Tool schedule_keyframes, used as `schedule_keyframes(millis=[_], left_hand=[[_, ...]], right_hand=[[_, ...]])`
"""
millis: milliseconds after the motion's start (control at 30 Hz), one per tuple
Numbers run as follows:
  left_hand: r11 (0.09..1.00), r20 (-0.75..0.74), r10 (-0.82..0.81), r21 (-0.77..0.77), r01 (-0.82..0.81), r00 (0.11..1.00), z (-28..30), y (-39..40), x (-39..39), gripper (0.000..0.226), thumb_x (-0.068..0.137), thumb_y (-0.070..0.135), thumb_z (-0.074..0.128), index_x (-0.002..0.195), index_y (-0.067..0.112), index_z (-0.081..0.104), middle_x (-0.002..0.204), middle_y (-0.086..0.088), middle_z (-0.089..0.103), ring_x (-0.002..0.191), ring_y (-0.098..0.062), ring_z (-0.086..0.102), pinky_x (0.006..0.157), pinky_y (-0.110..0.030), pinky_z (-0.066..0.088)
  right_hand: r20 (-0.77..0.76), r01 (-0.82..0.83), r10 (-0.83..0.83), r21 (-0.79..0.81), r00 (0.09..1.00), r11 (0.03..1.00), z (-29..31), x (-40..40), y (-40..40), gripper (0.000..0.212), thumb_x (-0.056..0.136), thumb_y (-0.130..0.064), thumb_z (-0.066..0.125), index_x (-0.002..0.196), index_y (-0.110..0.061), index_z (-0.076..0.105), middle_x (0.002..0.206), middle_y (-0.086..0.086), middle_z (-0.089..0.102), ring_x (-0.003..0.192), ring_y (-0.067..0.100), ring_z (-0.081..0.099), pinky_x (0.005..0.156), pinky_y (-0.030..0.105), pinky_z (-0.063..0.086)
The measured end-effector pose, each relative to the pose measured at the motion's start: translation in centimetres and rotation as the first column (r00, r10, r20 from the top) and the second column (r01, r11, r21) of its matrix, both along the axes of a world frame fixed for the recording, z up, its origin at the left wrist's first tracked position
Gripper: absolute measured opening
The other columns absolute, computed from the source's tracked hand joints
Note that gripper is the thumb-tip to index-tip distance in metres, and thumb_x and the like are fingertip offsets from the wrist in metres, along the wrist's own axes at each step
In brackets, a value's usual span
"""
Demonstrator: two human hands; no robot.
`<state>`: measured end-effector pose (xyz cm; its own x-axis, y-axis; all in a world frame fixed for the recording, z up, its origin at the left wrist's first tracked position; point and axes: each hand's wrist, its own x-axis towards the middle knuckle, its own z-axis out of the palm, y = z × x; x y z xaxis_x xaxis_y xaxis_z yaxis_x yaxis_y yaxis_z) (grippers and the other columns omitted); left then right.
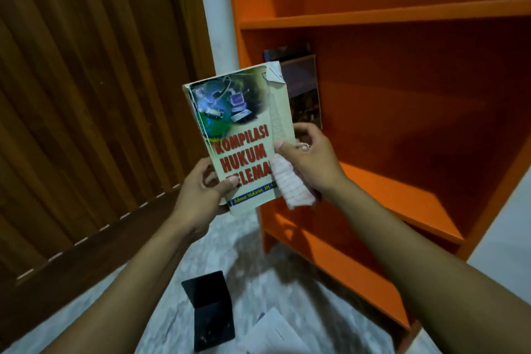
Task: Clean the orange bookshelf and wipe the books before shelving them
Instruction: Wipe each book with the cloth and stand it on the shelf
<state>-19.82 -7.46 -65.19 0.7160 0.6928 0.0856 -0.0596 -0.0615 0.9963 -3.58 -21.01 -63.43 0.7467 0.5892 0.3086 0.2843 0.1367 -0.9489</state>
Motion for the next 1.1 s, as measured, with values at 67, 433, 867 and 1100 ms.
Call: schedule_keyframes(millis=[67,433,867,1100], left_hand=[[0.999,0.051,-0.015,-0.031,0.016,0.999,0.2,0.5,3.5,0.031,0.092,0.003,0.064,0.116,0.021,0.057,0.117,-0.002,0.071,0.106,-0.031,0.069,0.085,-0.064,0.054],[0.997,0.02,0.05,0.058,-0.052,0.999,-1.3,0.4,20.6,0.019,0.097,0.007,0.058,0.11,0.016,0.048,0.107,-0.007,0.067,0.095,-0.027,0.068,0.08,-0.044,0.06],[0.882,-0.08,0.404,0.3,-0.364,0.911,-2.6,3.3,28.8,0.02,0.095,0.006,0.057,0.108,0.012,0.044,0.114,-0.011,0.047,0.096,-0.021,0.046,0.074,-0.024,0.04],[0.884,-0.179,0.425,0.295,-0.364,0.887,-2.4,3.3,29.0,0.032,0.092,0.01,0.061,0.118,0.004,0.043,0.126,-0.02,0.048,0.113,-0.035,0.05,0.077,-0.03,0.034]], right_hand=[[0.06,0.142,-0.143,0.014,0.988,0.99,0.5,1.3,0.1,0.036,0.083,-0.037,0.074,0.113,-0.029,0.055,0.099,0.0,0.071,0.077,0.015,0.07,0.066,0.045,0.06],[0.097,0.538,-0.538,0.028,0.837,0.842,-0.6,7.8,-1.9,0.058,0.082,-0.054,0.064,0.13,-0.039,0.036,0.105,-0.004,0.056,0.099,0.02,0.062,0.086,0.051,0.054],[0.063,0.423,-0.425,0.042,0.903,0.905,-2.4,9.5,-0.5,0.044,0.087,-0.039,0.07,0.117,-0.044,0.038,0.093,-0.005,0.06,0.09,0.016,0.065,0.086,0.048,0.054],[0.013,0.35,-0.352,0.063,0.936,0.934,-3.2,9.0,-0.7,0.037,0.089,-0.028,0.071,0.116,-0.036,0.048,0.082,-0.004,0.057,0.072,0.01,0.061,0.072,0.036,0.053]])
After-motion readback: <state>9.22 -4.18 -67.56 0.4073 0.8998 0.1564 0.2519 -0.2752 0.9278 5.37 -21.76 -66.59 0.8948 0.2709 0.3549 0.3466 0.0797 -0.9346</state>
